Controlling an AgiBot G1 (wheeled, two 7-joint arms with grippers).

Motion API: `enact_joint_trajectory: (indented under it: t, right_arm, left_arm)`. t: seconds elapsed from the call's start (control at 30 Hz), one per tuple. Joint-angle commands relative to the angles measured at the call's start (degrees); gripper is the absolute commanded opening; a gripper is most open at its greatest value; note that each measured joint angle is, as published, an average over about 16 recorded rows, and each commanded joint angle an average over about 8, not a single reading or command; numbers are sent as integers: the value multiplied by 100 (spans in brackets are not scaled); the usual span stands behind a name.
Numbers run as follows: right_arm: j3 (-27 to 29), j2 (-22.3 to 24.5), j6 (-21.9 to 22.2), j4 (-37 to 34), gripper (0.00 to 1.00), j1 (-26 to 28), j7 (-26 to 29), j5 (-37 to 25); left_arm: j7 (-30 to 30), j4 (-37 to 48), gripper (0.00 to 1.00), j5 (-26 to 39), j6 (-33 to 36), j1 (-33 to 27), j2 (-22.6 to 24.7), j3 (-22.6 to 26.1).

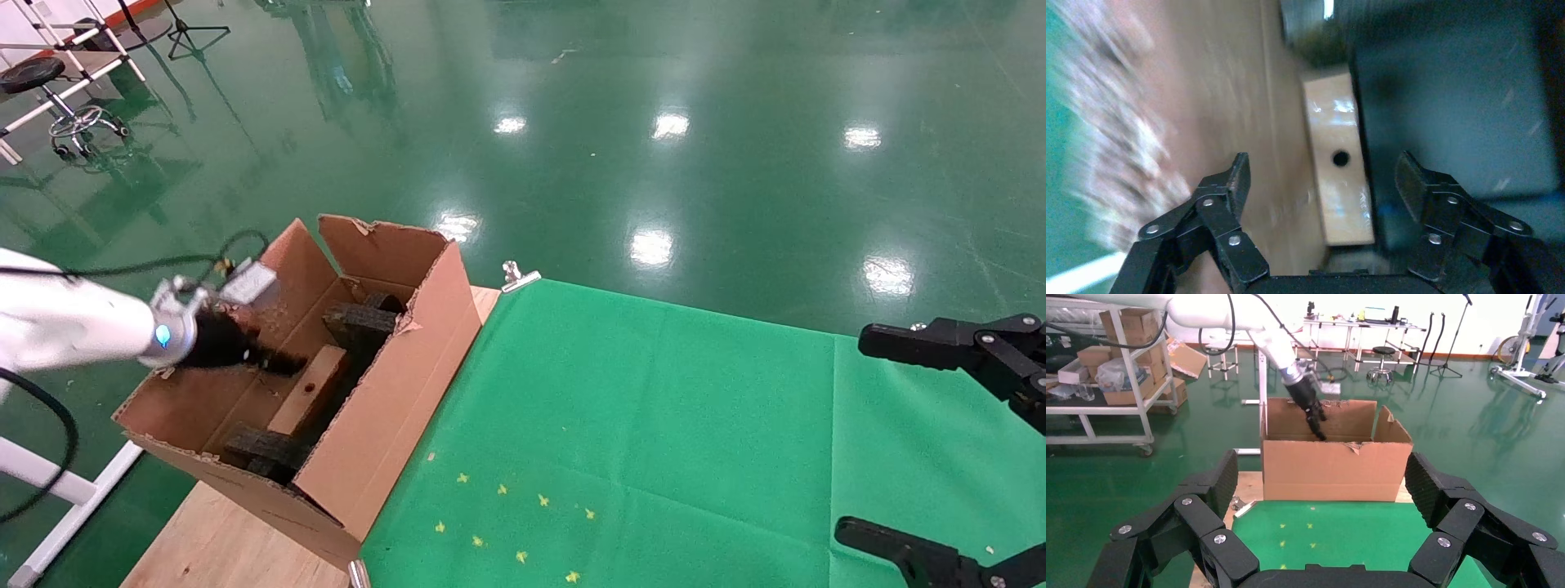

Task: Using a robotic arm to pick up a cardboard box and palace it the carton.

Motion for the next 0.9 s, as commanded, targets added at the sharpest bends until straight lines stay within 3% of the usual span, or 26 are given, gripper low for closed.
enact_joint_trajectory:
  t: [0.03, 0.33, 0.9]
  right_arm:
    - [0, 0, 0, 0, 100, 0, 0, 0]
    - [-2, 0, 0, -1, 100, 1, -1, 1]
    - [-3, 1, 2, -3, 100, 0, -2, 4]
  left_arm:
    - [122, -119, 100, -154, 169, -70, -98, -105]
    - [677, -560, 100, -1404, 1675, -365, -834, -910]
    - [689, -768, 100, -1576, 1855, -379, -925, -992]
